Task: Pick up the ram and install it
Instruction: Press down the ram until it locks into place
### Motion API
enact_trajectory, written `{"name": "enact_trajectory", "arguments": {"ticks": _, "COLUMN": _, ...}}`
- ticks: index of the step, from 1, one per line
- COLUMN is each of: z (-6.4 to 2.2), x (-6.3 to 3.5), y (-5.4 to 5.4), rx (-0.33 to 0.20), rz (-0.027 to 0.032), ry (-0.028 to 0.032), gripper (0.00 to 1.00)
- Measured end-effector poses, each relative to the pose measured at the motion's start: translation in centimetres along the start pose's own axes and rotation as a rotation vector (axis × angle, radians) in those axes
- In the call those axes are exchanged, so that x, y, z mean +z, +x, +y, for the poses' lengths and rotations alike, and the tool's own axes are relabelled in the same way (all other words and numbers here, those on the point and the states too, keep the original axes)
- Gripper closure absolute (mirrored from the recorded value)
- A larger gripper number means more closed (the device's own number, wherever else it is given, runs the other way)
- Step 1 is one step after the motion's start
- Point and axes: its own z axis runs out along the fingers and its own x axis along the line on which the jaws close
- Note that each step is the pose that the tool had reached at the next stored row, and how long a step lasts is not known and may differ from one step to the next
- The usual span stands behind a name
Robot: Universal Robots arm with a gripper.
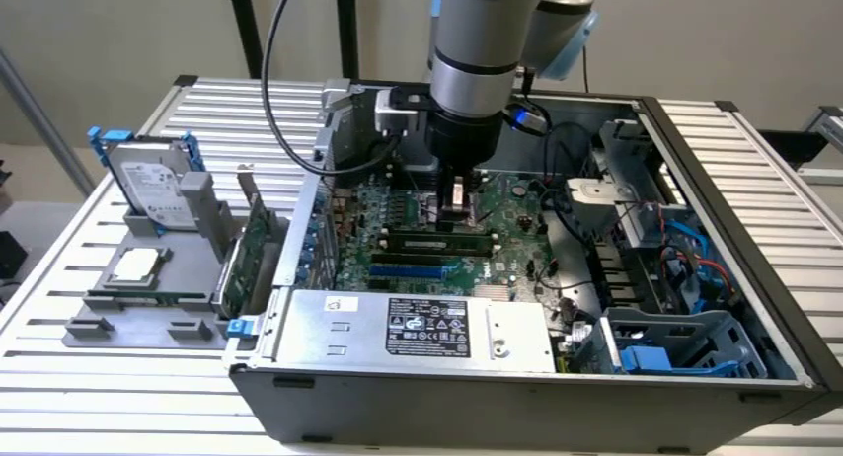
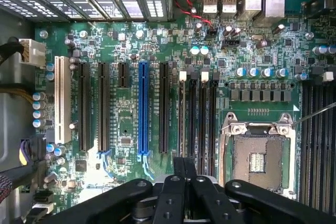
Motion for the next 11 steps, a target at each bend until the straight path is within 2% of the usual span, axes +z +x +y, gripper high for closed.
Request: {"name": "enact_trajectory", "arguments": {"ticks": 11, "z": 0.00, "x": -0.01, "y": 0.00, "rx": 0.000, "rz": 0.0000, "ry": 0.0000, "gripper": 1.00}}
